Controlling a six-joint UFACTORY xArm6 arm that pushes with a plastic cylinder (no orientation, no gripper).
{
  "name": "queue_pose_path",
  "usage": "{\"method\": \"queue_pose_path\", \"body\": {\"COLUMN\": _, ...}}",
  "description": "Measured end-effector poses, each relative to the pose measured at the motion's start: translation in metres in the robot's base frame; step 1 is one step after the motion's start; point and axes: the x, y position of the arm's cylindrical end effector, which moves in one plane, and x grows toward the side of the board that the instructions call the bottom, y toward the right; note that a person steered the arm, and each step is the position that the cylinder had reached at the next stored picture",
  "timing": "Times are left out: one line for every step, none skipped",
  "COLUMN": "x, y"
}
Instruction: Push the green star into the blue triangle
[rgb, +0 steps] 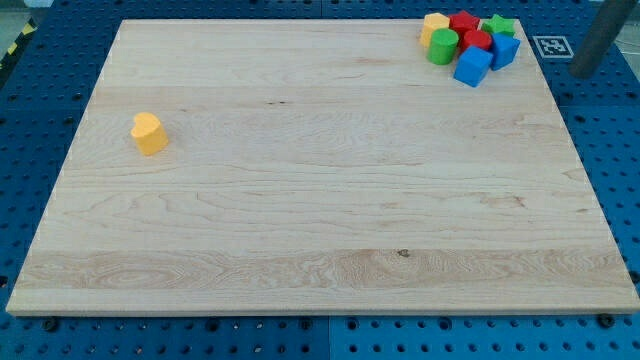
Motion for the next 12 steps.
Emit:
{"method": "queue_pose_path", "body": {"x": -0.005, "y": 0.001}}
{"method": "queue_pose_path", "body": {"x": -0.019, "y": 0.001}}
{"method": "queue_pose_path", "body": {"x": -0.067, "y": 0.000}}
{"method": "queue_pose_path", "body": {"x": -0.109, "y": 0.000}}
{"method": "queue_pose_path", "body": {"x": -0.119, "y": -0.022}}
{"method": "queue_pose_path", "body": {"x": -0.119, "y": -0.078}}
{"method": "queue_pose_path", "body": {"x": -0.118, "y": -0.080}}
{"method": "queue_pose_path", "body": {"x": -0.093, "y": -0.080}}
{"method": "queue_pose_path", "body": {"x": -0.090, "y": -0.080}}
{"method": "queue_pose_path", "body": {"x": -0.089, "y": -0.080}}
{"method": "queue_pose_path", "body": {"x": -0.089, "y": -0.080}}
{"method": "queue_pose_path", "body": {"x": -0.083, "y": -0.080}}
